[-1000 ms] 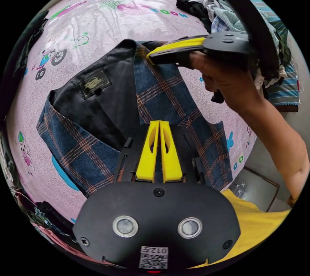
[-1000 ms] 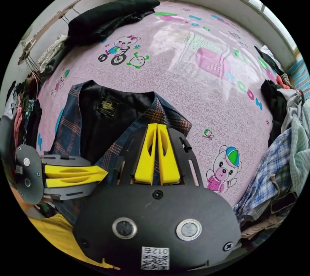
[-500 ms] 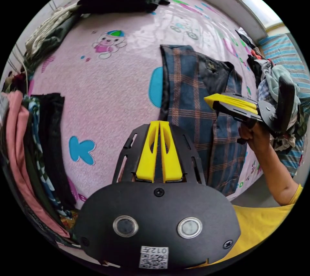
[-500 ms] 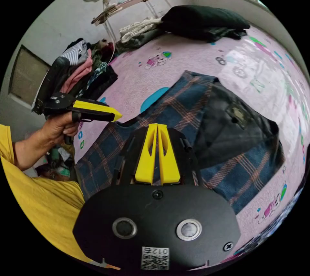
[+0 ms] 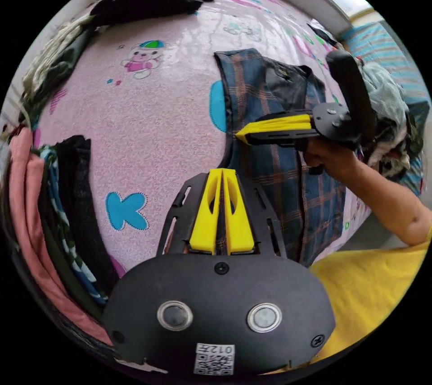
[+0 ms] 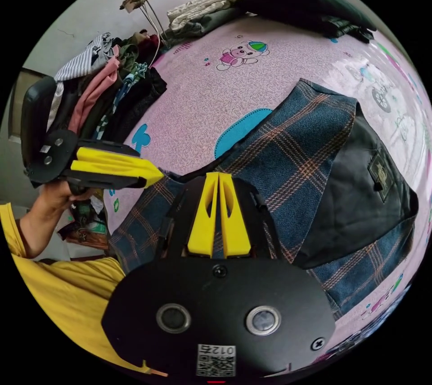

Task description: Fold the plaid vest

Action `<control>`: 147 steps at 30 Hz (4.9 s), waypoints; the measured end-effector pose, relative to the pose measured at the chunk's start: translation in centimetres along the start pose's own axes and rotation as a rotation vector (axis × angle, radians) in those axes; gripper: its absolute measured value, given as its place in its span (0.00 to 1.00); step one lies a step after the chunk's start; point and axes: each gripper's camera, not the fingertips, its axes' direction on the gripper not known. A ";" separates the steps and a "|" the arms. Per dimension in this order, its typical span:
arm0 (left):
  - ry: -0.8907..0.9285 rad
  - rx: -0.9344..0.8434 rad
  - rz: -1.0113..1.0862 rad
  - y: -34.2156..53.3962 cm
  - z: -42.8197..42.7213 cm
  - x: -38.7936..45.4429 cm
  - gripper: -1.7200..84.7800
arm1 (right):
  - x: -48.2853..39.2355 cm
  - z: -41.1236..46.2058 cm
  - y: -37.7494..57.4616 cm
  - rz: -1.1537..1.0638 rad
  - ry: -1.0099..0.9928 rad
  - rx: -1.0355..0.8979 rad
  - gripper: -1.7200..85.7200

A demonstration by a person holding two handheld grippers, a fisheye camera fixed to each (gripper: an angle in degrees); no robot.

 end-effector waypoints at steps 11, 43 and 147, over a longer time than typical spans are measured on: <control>-0.182 -0.230 0.508 -2.4 4.2 7.2 0.04 | 1.7 -4.3 9.1 0.107 0.059 0.094 0.02; 0.010 -0.157 0.379 4.0 1.3 10.9 0.02 | -4.4 0.1 21.8 0.258 0.133 -0.023 0.02; -0.242 0.051 0.203 -22.4 17.3 0.6 0.02 | 12.5 -8.6 -10.4 0.266 0.169 0.158 0.02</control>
